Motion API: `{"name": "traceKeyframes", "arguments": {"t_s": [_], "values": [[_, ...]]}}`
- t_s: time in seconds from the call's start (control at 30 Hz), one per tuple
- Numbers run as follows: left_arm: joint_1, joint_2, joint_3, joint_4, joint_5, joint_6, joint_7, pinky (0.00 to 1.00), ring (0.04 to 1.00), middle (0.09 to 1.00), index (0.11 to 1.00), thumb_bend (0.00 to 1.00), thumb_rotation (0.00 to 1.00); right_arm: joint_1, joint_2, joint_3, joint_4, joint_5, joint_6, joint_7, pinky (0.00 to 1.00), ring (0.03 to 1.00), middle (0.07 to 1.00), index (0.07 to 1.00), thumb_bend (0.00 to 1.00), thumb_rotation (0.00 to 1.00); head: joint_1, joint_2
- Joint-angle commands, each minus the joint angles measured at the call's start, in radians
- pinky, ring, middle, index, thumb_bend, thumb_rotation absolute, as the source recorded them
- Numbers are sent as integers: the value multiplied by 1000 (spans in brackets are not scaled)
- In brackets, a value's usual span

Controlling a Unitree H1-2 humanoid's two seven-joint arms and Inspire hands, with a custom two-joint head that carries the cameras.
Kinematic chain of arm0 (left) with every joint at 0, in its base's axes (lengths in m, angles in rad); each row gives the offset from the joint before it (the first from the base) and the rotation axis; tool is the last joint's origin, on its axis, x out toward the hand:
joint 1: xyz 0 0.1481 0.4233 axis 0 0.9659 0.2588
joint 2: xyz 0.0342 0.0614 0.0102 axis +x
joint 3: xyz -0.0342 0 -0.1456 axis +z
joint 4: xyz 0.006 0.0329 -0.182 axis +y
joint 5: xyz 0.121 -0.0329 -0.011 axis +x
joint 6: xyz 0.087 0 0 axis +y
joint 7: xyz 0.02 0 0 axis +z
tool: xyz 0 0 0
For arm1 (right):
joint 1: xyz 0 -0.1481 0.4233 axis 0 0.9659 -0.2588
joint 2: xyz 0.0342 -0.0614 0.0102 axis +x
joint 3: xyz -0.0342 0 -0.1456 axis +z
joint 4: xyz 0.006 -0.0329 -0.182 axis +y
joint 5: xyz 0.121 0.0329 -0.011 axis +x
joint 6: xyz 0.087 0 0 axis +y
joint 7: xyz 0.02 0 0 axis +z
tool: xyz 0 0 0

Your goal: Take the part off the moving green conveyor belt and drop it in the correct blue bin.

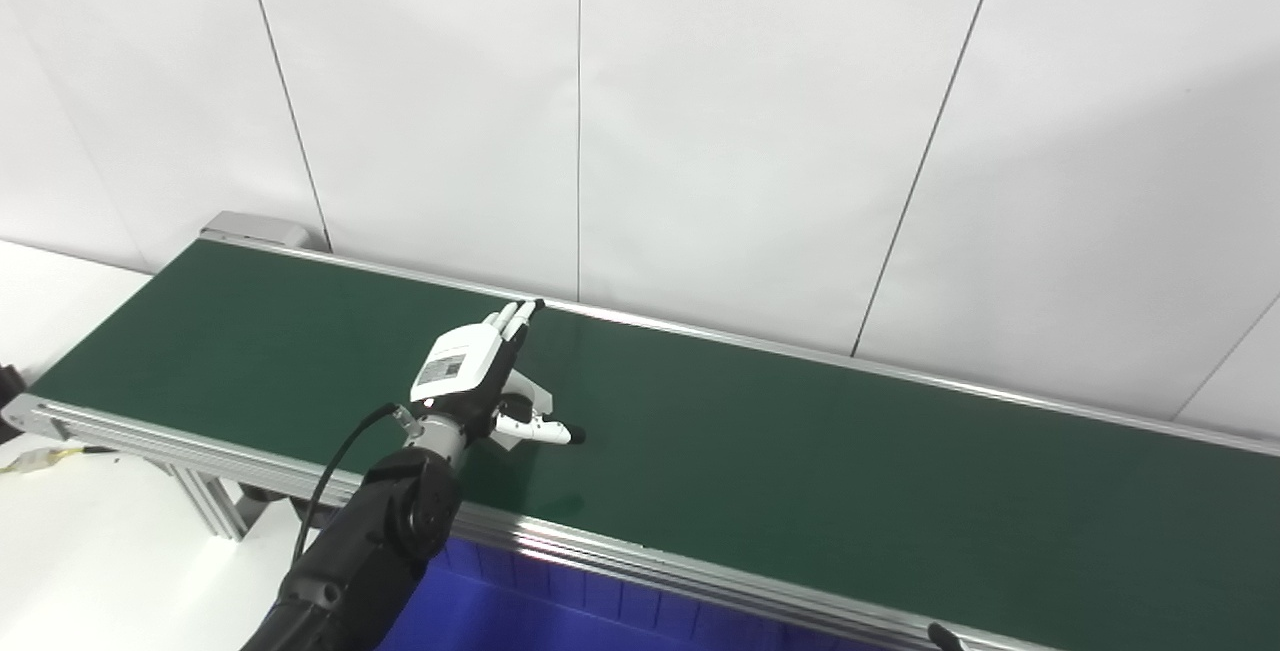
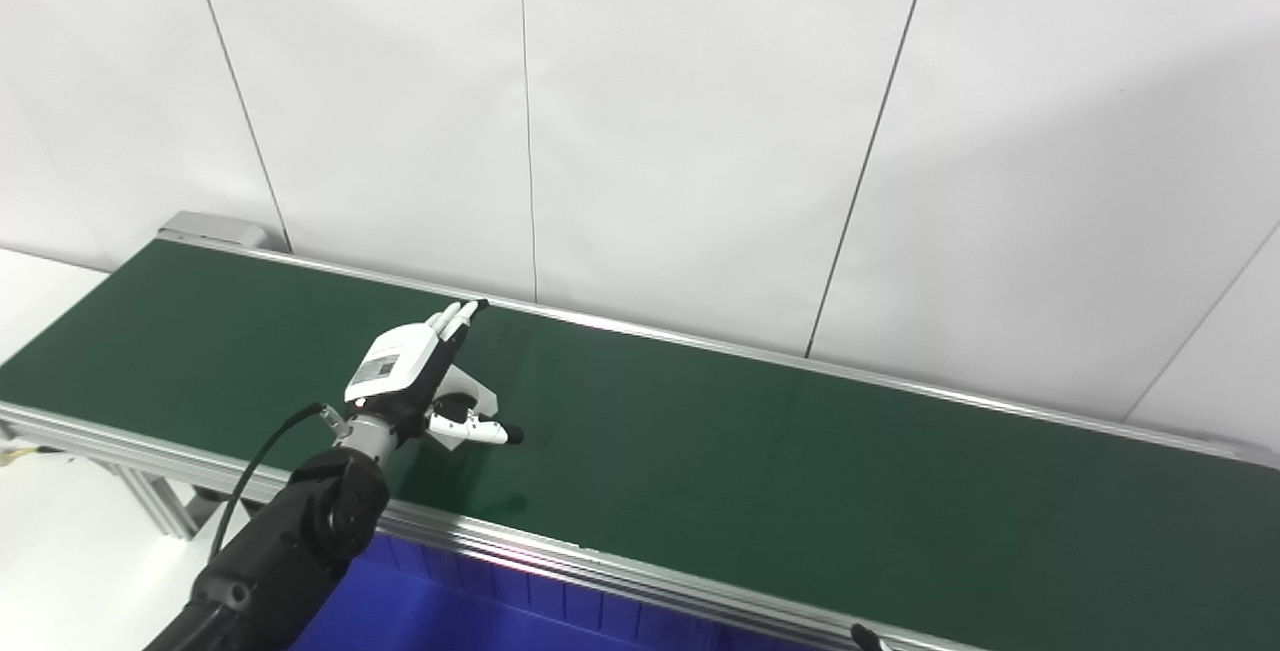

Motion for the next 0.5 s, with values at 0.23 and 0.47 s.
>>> {"name": "traceKeyframes", "arguments": {"t_s": [0.23, 0.47], "values": [[-72, 19, -17, 82, 0, 37, 80, 920, 950, 997, 969, 875, 344, 0, 4, 0, -25, 11, -66, -4, 932, 970, 967, 927, 987, 58, -7, 1], [-81, -1, -22, 125, -43, -9, 122, 624, 747, 836, 840, 710, 25, 6, 7, 0, -41, 5, -48, -6, 919, 964, 964, 929, 984, 79, -9, 5]]}}
